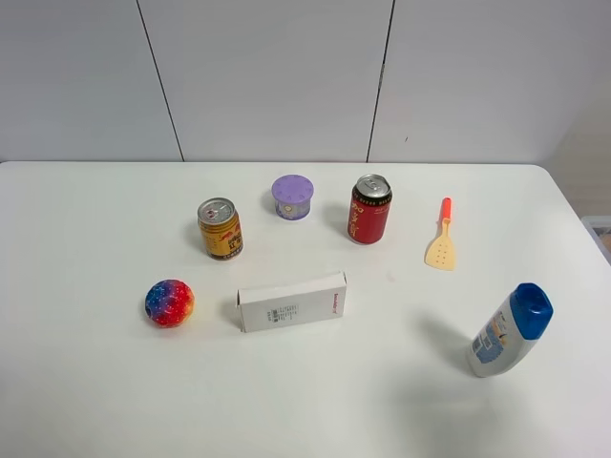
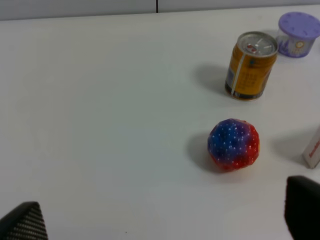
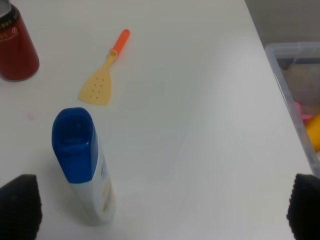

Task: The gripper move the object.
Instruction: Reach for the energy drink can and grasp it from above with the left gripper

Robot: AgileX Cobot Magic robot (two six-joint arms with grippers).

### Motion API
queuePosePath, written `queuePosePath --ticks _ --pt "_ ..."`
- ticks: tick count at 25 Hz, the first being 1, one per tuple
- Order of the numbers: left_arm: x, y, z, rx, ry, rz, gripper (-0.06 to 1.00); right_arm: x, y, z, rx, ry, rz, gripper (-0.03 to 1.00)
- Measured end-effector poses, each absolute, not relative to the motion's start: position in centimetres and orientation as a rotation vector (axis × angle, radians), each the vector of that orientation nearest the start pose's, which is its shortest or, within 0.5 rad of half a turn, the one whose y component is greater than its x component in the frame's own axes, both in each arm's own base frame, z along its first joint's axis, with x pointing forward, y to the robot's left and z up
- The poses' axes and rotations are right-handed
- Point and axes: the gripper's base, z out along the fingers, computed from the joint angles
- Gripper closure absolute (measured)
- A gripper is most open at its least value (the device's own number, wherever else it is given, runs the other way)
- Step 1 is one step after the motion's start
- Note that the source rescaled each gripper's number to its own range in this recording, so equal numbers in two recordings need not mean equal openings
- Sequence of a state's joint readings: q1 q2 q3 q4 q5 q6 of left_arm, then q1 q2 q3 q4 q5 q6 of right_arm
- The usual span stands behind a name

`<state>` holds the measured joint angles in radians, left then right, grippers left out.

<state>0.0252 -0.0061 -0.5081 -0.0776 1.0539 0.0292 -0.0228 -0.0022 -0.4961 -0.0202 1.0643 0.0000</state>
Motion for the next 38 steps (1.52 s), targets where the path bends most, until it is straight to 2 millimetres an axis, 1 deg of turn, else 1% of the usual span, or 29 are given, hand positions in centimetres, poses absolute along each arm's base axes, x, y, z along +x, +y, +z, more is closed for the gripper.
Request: queuePosePath --ticks 1,38 --pt "-0.65 -0.63 28.02 0.008 2.021 -0.058 0.04 -0.50 -0.15 27.59 0.024 2.049 -0.038 -0.03" --pt "-0.65 -0.63 28.02 0.008 2.021 -0.058 0.04 -0.50 -0.15 27.59 0.024 2.049 -0.038 -0.03"
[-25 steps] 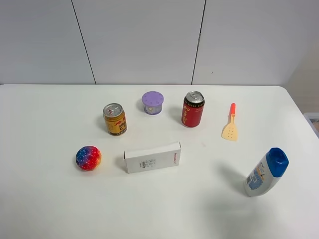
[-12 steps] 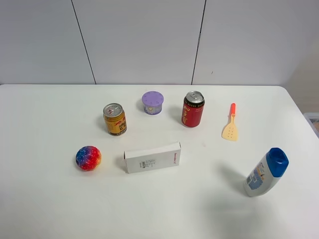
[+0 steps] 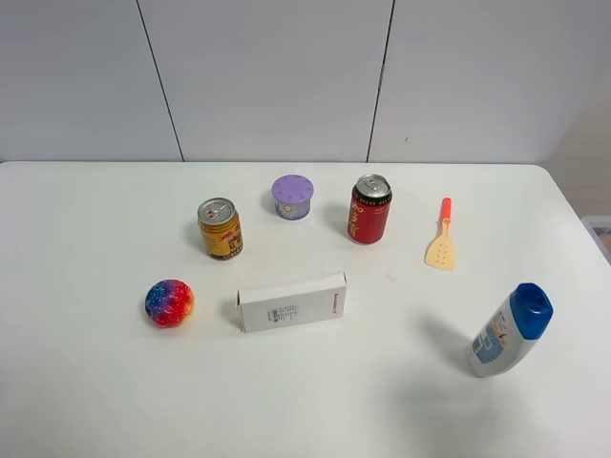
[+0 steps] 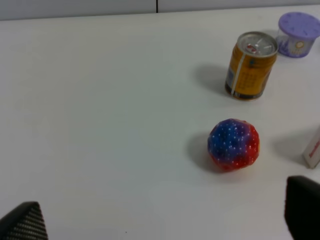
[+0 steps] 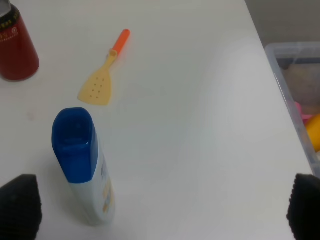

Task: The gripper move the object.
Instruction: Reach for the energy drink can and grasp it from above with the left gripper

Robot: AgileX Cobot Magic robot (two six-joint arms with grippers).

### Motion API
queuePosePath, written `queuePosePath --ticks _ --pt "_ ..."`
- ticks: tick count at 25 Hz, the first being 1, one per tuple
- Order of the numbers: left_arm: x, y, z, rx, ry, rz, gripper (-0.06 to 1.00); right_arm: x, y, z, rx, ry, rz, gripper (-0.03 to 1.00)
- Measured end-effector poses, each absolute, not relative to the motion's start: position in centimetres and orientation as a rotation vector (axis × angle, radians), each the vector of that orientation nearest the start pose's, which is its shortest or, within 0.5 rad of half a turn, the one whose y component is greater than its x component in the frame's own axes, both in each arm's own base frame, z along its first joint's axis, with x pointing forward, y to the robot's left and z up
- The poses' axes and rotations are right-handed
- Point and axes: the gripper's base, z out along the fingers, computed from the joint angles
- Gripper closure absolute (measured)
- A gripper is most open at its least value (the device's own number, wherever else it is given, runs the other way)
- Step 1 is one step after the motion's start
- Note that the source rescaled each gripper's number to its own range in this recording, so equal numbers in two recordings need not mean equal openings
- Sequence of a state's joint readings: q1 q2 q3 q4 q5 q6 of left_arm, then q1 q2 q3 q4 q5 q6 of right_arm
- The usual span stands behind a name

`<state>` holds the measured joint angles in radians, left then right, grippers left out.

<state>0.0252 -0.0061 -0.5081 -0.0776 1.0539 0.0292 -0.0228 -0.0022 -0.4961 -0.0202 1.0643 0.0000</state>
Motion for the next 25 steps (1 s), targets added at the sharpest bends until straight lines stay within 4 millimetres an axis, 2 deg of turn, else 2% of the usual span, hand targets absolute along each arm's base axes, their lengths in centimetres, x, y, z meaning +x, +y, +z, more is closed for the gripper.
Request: queuePosePath --ticks 19,25 --pt "-0.6 -0.9 28.0 0.009 2.025 -0.101 0.04 -0.5 -0.1 27.6 0.024 2.049 -0.038 -0.03" --pt "2.1 -1.5 28.4 0.038 2.173 -0.186 0.04 -0.5 -0.1 27.6 0.024 2.049 -0.038 -0.03"
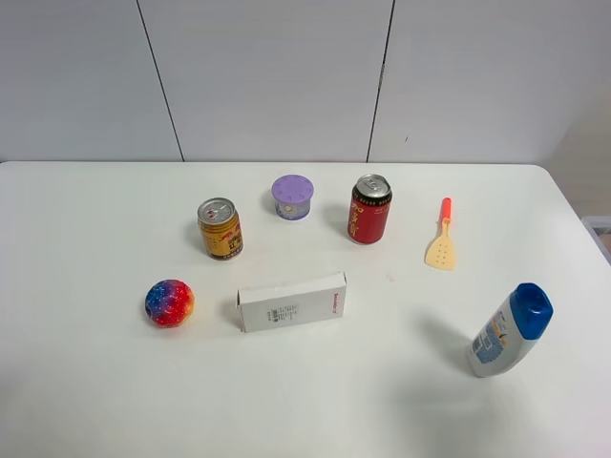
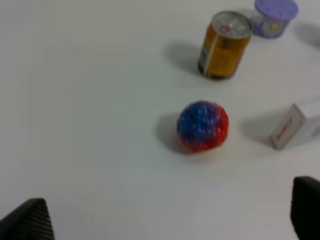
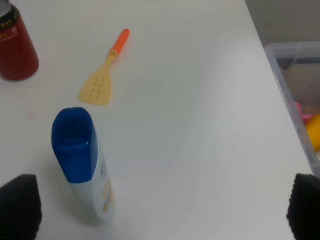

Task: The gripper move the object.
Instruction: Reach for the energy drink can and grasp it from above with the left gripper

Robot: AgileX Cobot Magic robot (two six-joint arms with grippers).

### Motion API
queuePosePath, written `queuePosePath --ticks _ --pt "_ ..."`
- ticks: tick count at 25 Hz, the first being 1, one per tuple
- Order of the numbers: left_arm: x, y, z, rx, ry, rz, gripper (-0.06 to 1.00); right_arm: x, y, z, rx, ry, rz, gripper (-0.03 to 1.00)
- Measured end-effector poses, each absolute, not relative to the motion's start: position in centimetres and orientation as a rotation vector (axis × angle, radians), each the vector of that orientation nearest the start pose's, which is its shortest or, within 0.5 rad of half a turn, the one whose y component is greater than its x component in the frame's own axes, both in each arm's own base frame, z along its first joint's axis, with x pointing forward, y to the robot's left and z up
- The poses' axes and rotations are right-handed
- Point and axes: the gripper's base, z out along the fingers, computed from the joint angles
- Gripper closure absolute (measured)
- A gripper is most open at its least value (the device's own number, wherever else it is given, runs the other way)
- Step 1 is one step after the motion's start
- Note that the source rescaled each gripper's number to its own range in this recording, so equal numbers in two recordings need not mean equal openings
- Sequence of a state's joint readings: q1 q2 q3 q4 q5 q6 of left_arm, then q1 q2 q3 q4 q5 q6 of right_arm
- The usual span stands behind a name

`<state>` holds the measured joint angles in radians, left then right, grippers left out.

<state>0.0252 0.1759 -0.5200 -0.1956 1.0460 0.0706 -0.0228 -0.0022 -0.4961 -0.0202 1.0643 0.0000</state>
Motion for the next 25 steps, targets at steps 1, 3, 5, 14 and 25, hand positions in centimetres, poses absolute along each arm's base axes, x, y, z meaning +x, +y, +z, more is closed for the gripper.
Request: queuePosePath --ticks 1,3,5,14,25 --pt "2.8 -1.5 28.8 0.056 2.194 -0.181 0.04 -0.5 -0.1 27.6 0.024 2.049 -0.038 -0.03" --pt "4.3 -1.4 30.0 0.098 2.206 -0.159 0.04 -0.5 -0.1 27.6 0.024 2.049 -0.038 -0.03" --pt "6.1 -1.4 31.4 0.135 2.211 -0.137 0.04 -0.5 -0.1 27.6 0.024 2.049 -0.038 -0.03" --pt "16.6 -1.0 36.0 0.227 2.265 -0.083 0.04 -0.5 -0.1 27.6 0.024 2.049 -0.038 -0.03" --pt "31.0 -4.5 32.4 0.593 2.371 -0.068 0.04 -0.5 -0.1 27.6 0.024 2.049 -0.038 -0.03"
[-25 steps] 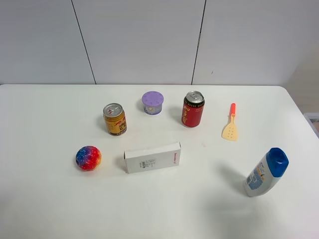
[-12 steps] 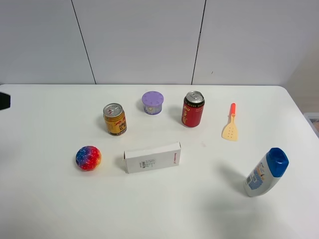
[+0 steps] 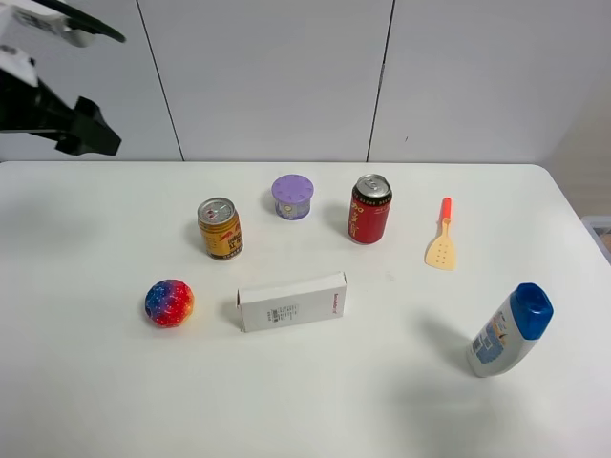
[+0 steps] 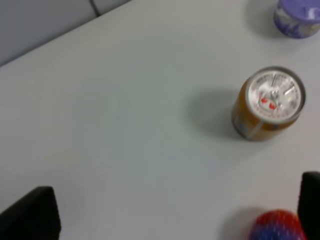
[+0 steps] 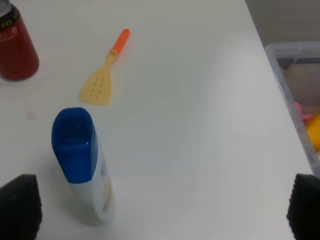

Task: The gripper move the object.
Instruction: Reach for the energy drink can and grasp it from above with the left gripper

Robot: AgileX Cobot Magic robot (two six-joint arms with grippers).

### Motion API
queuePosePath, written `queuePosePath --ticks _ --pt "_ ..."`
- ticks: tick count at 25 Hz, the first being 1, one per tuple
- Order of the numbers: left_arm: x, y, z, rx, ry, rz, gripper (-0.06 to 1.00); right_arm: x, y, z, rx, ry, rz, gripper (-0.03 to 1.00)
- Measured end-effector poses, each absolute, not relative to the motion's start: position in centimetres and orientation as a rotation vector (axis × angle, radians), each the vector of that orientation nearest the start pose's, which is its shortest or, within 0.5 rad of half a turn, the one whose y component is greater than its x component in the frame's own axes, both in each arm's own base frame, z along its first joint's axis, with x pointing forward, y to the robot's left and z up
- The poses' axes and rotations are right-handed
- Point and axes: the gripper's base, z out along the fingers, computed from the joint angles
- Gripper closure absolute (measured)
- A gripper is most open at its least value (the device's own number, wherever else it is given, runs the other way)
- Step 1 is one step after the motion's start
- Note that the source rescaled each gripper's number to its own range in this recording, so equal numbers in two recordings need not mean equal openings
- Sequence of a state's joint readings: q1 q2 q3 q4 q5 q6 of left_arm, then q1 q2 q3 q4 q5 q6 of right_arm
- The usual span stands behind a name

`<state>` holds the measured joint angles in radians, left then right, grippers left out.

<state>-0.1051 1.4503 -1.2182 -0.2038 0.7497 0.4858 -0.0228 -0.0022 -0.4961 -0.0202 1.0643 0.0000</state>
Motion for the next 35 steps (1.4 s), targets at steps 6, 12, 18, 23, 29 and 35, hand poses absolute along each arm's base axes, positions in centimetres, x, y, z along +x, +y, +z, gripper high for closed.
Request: queuePosePath --ticks 6,12,18,23,29,35 --pt "34.7 -9.6 28.0 0.777 2.425 -0.128 0.04 -0.5 -0.1 27.6 0.024 2.049 -0.038 -0.03" --pt "35.6 -13.6 24.4 0.965 2.427 -0.149 0.04 -0.5 -0.1 27.6 0.024 2.049 -0.038 -0.03" --pt "36.3 -15.3 22.3 1.033 2.389 -0.140 0.05 -0.5 -0.1 27.6 0.024 2.049 -0.038 -0.03" --pt "37.0 -15.6 20.1 1.039 2.418 -0.139 0.05 -0.5 -0.1 27.6 0.024 2.049 -0.038 -0.03" --pt "37.7 -15.8 18.3 1.032 2.427 -0.131 0.05 -0.5 -0.1 27.6 0.024 2.049 -0.038 -0.03" --pt "38.1 -16.0 16.3 1.035 2.452 -0.127 0.05 -0.5 -0.1 27.6 0.024 2.049 -0.038 -0.03"
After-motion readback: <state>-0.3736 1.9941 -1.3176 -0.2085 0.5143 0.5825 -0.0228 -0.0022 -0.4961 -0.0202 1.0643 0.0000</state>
